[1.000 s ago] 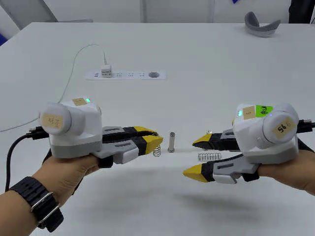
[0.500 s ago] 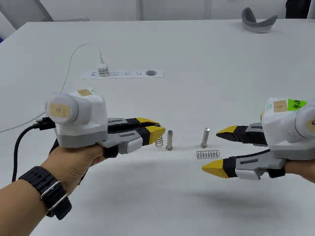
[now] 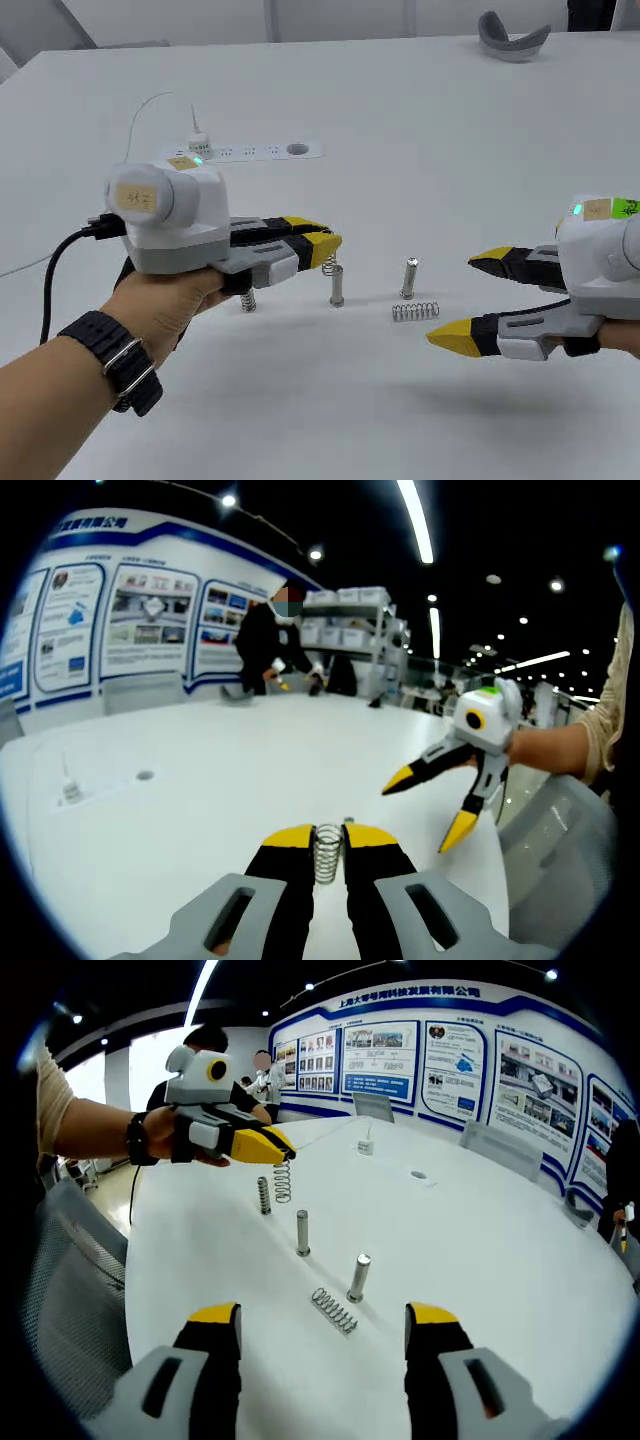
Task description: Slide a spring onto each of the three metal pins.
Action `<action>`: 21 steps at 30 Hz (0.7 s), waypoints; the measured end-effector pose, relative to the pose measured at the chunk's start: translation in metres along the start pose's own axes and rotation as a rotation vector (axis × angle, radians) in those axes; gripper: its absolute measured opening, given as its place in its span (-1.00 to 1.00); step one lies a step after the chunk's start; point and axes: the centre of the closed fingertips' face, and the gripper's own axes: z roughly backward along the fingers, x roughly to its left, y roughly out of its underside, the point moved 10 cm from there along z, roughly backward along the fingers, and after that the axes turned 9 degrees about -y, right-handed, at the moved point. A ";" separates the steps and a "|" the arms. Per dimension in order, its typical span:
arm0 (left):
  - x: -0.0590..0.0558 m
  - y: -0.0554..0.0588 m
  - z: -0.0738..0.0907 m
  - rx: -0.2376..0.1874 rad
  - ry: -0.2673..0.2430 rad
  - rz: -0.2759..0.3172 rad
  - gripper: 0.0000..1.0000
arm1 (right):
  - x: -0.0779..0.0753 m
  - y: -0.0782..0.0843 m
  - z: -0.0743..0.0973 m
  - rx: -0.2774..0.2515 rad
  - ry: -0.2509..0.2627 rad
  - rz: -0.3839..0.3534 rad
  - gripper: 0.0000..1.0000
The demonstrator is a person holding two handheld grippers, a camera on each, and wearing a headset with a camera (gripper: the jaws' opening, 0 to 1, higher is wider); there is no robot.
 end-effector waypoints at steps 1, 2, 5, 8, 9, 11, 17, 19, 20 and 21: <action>0.001 0.000 -0.001 0.001 -0.001 -0.002 -0.81 | 0.000 0.000 0.000 -0.002 -0.001 -0.002 0.36; 0.001 0.000 -0.002 0.002 -0.002 -0.002 -0.81 | 0.000 0.001 0.000 -0.003 -0.001 -0.003 0.37; 0.003 0.000 -0.004 0.006 -0.007 0.000 -0.81 | -0.002 0.001 0.001 -0.012 0.002 -0.009 0.43; 0.004 0.002 -0.006 0.012 -0.008 0.004 -0.81 | -0.004 0.001 0.004 -0.024 0.008 -0.016 0.49; 0.004 0.002 -0.007 0.014 -0.009 0.006 -0.81 | -0.005 0.001 0.006 -0.028 0.010 -0.017 0.49; 0.005 0.003 -0.009 0.017 -0.012 0.009 -0.81 | -0.006 0.000 0.009 -0.045 0.012 -0.014 0.51; 0.005 0.006 -0.013 0.025 -0.013 0.010 -0.81 | -0.006 -0.002 0.010 -0.058 0.014 0.009 0.52; 0.005 0.006 -0.014 0.027 -0.015 0.009 -0.81 | -0.006 -0.002 0.009 -0.059 0.013 0.009 0.52; 0.006 0.006 -0.015 0.027 -0.015 0.009 -0.81 | -0.006 -0.003 0.009 -0.061 0.013 0.008 0.52; 0.006 0.007 -0.016 0.027 -0.015 0.009 -0.81 | -0.006 -0.003 0.009 -0.064 0.012 0.007 0.52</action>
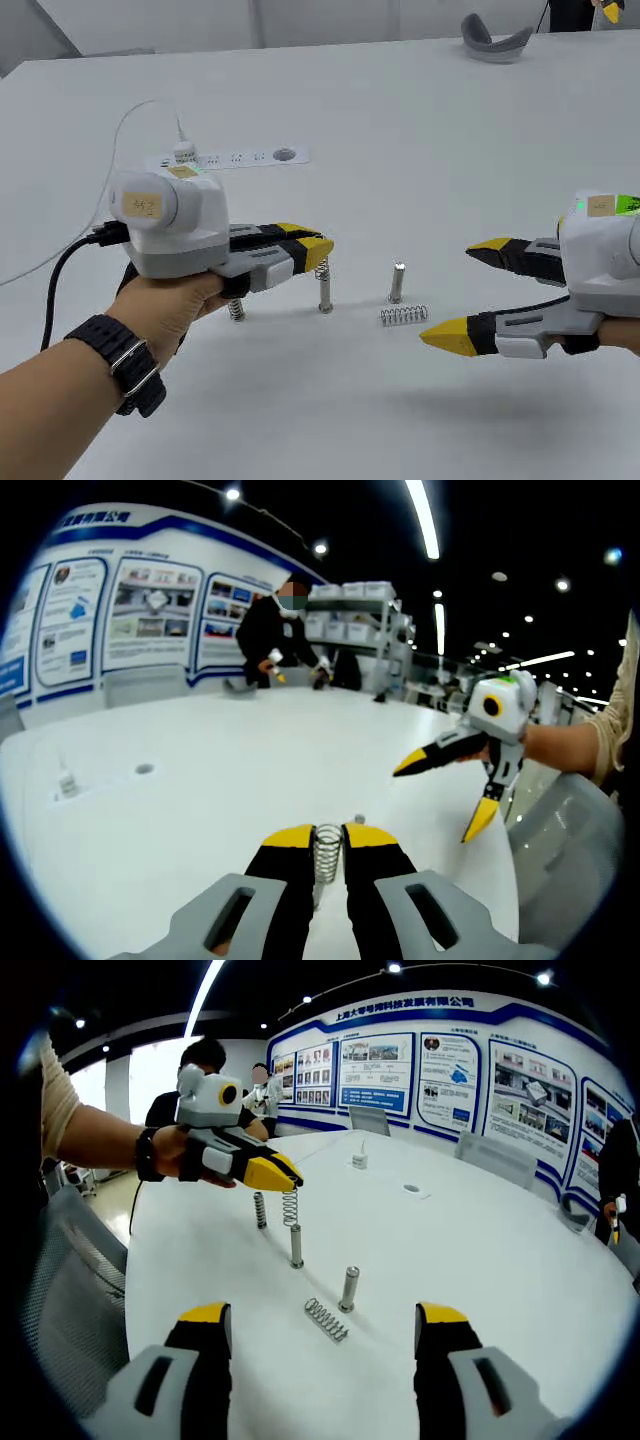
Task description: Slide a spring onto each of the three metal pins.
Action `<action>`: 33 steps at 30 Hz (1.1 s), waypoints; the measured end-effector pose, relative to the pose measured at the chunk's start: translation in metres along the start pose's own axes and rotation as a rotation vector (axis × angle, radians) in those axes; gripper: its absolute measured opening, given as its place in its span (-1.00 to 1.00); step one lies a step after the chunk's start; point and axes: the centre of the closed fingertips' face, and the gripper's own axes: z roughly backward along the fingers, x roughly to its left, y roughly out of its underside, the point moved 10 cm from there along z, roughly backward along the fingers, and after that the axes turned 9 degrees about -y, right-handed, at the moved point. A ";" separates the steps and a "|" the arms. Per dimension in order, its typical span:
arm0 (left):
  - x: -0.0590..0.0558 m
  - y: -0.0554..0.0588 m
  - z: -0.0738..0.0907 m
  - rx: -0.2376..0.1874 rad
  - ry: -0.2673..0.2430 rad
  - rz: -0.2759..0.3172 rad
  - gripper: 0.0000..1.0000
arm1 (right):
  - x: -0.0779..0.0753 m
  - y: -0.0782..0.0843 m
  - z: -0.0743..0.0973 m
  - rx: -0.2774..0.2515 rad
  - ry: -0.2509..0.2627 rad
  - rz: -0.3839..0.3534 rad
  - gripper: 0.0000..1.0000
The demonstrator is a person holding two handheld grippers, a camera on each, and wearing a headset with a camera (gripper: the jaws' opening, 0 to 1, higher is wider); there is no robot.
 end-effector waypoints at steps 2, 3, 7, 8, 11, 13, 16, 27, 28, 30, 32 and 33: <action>0.000 0.001 -0.002 0.003 -0.001 0.001 -0.81 | 0.000 0.000 0.000 0.000 0.001 0.000 0.52; 0.000 0.001 -0.003 0.005 0.001 0.002 -0.81 | -0.001 0.000 0.000 0.000 0.001 -0.001 0.52; -0.001 0.003 -0.004 0.013 0.004 0.000 -0.81 | -0.001 0.001 0.000 -0.001 0.002 -0.007 0.52; -0.001 0.004 -0.005 0.015 0.004 -0.003 -0.81 | -0.001 0.001 0.000 0.000 0.001 -0.007 0.52; 0.000 0.004 -0.006 0.008 0.004 0.001 -0.81 | 0.000 0.001 -0.001 0.000 -0.005 -0.009 0.51; 0.000 0.004 -0.007 0.002 0.003 0.004 -0.81 | 0.000 0.001 -0.002 0.003 -0.009 -0.007 0.51; 0.001 0.003 -0.008 0.001 0.001 0.006 -0.81 | 0.001 0.001 -0.003 0.000 -0.010 -0.009 0.51; 0.001 0.002 -0.006 0.007 0.002 0.009 -0.81 | 0.001 0.002 -0.004 0.008 -0.017 -0.015 0.51; 0.001 0.003 -0.006 0.014 0.001 0.007 -0.81 | 0.001 0.002 -0.004 0.009 -0.017 -0.015 0.51; 0.002 0.004 -0.006 0.019 0.000 0.007 -0.81 | 0.001 0.002 -0.004 0.009 -0.019 -0.016 0.51; 0.002 0.005 -0.007 0.019 0.000 0.008 -0.81 | 0.001 0.003 -0.004 0.011 -0.020 -0.016 0.50; 0.002 0.005 -0.007 0.020 0.000 0.006 -0.81 | 0.001 0.003 -0.004 0.011 -0.020 -0.016 0.50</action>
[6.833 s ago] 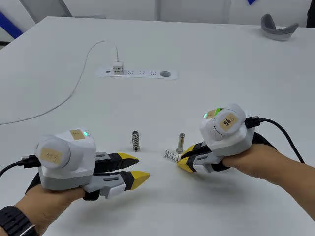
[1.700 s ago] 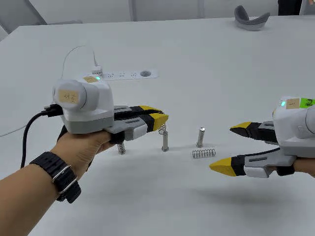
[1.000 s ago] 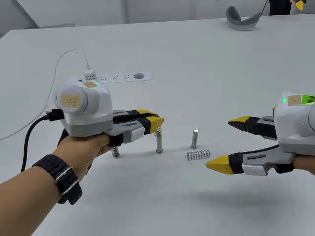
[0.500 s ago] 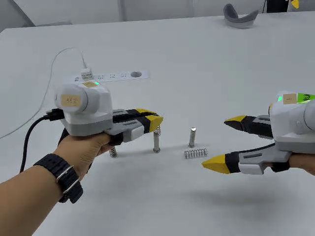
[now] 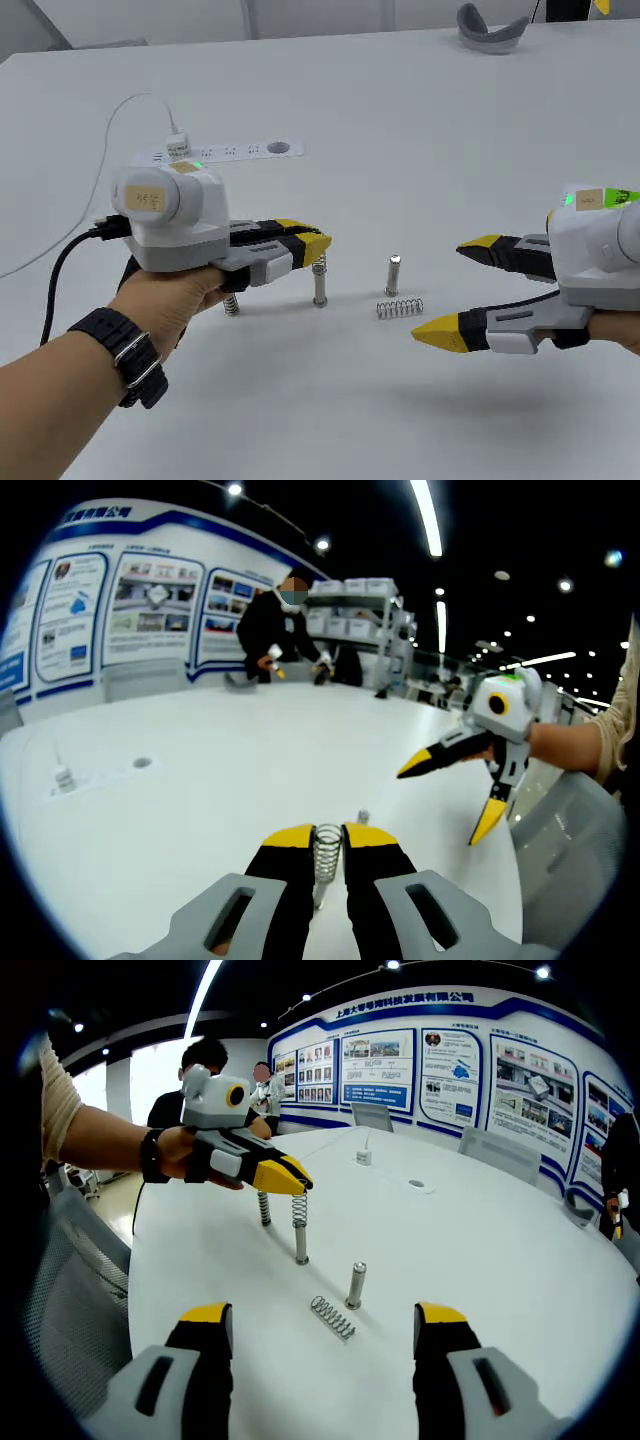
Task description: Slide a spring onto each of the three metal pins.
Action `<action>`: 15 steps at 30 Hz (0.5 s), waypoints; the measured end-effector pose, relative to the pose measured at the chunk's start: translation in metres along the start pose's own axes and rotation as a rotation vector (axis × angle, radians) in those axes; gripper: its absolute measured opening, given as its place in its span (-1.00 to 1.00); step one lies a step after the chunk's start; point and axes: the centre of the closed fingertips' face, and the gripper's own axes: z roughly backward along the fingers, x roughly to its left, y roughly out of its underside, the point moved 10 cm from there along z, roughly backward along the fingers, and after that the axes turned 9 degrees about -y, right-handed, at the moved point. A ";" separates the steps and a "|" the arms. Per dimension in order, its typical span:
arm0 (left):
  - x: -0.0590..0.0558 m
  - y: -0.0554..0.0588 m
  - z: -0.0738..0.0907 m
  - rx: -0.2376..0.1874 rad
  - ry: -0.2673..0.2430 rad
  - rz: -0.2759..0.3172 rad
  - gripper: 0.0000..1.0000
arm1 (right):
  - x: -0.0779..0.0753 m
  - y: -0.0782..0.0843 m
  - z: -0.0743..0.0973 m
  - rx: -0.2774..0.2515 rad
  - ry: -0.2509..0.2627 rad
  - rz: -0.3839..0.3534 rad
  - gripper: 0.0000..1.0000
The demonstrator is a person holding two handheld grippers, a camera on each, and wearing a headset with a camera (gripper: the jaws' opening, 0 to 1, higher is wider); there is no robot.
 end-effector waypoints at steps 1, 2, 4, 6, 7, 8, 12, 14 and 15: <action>0.000 0.000 0.000 -0.003 0.000 0.000 -0.81 | 0.000 0.000 0.000 0.002 0.000 -0.001 0.50; 0.001 0.001 -0.001 -0.006 -0.002 0.003 -0.81 | 0.000 0.001 0.000 0.004 0.000 -0.002 0.50; 0.001 0.001 -0.001 -0.010 -0.002 0.008 -0.80 | 0.000 0.000 0.000 0.001 -0.001 -0.003 0.50; 0.001 0.001 -0.002 -0.014 -0.002 0.006 -0.80 | 0.000 0.000 0.000 -0.001 0.000 -0.003 0.50; 0.000 0.001 -0.002 -0.014 -0.001 0.008 -0.80 | 0.000 0.001 0.000 0.000 0.000 -0.004 0.50; 0.000 0.001 -0.002 -0.014 0.000 0.008 -0.80 | 0.000 0.001 0.000 0.002 0.000 -0.004 0.50; 0.000 0.001 -0.001 -0.016 0.002 0.008 -0.80 | 0.000 0.002 -0.001 0.007 -0.004 -0.005 0.49; 0.001 0.002 0.000 -0.020 0.000 0.013 -0.80 | 0.001 0.002 -0.001 0.007 -0.006 -0.005 0.49; 0.002 0.002 0.000 -0.022 -0.003 0.017 -0.80 | 0.001 0.002 -0.001 0.006 -0.007 -0.005 0.49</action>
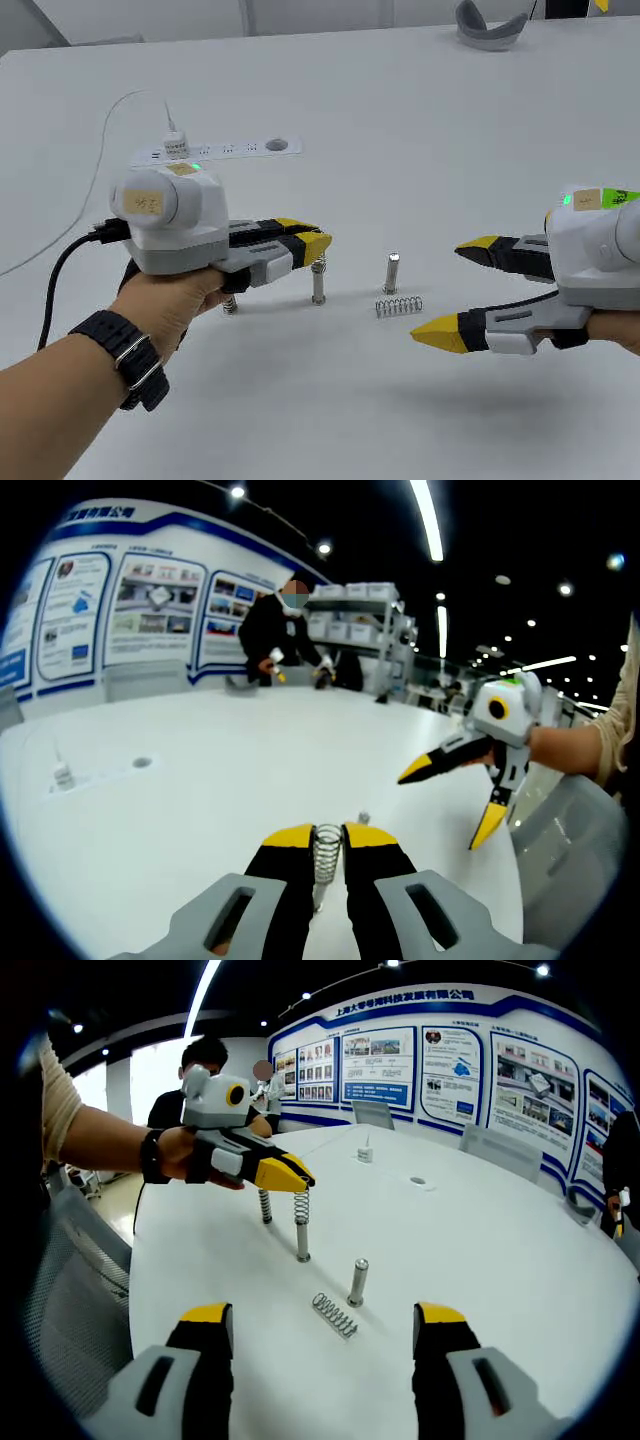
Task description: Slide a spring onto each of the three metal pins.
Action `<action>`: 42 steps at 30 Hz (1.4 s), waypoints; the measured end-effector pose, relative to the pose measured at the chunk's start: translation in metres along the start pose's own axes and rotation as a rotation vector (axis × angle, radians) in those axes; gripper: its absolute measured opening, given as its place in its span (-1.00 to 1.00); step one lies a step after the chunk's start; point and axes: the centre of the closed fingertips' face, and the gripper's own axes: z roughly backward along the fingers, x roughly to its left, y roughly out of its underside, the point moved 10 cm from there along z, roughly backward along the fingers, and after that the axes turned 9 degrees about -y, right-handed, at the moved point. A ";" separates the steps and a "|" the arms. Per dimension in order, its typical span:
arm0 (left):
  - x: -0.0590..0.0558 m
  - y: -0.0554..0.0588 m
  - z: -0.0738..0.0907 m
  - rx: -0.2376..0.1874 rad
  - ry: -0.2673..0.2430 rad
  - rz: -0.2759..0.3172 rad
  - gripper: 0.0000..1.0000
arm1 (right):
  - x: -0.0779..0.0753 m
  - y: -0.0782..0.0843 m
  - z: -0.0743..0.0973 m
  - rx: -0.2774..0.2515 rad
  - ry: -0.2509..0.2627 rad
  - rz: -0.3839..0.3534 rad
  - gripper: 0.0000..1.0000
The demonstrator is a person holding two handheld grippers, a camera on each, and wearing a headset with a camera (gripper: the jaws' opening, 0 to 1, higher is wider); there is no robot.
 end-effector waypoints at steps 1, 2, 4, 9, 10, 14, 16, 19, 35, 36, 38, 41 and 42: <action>0.001 0.000 0.000 0.001 -0.002 0.002 -0.80 | 0.000 0.000 0.000 0.001 0.000 0.000 0.49; 0.001 -0.001 0.001 0.001 -0.003 0.003 -0.80 | 0.000 0.000 0.000 0.003 0.000 0.000 0.49; 0.001 -0.001 0.001 0.004 -0.003 0.004 -0.80 | 0.000 0.000 -0.001 0.004 -0.002 0.001 0.49; 0.001 0.003 0.001 0.026 -0.003 -0.009 -0.80 | 0.001 0.000 -0.001 0.004 -0.004 0.001 0.49; 0.001 0.005 0.001 0.029 -0.004 -0.013 -0.80 | 0.001 -0.001 -0.001 0.003 -0.003 0.002 0.49; 0.001 0.007 0.000 0.033 -0.008 -0.018 -0.80 | 0.001 -0.001 -0.001 0.005 -0.004 0.002 0.48; 0.001 0.009 -0.001 0.037 -0.012 -0.021 -0.80 | 0.001 0.000 -0.001 0.005 -0.005 0.002 0.48; 0.001 0.011 -0.002 0.040 -0.014 -0.024 -0.80 | 0.002 0.000 -0.001 0.005 -0.006 0.002 0.48; 0.000 0.028 -0.008 0.079 -0.023 -0.065 -0.79 | 0.002 0.002 -0.003 0.013 -0.012 -0.001 0.47; 0.000 0.029 -0.009 0.079 -0.020 -0.060 -0.79 | 0.002 0.002 -0.003 0.014 -0.013 -0.001 0.47; 0.000 0.030 -0.009 0.081 -0.021 -0.063 -0.79 | 0.002 0.002 -0.003 0.014 -0.013 -0.002 0.46; 0.001 0.032 -0.010 0.090 -0.022 -0.069 -0.79 | 0.002 0.002 -0.004 0.015 -0.014 -0.004 0.46; 0.001 0.032 -0.010 0.091 -0.022 -0.070 -0.79 | 0.002 0.002 -0.004 0.015 -0.015 -0.004 0.46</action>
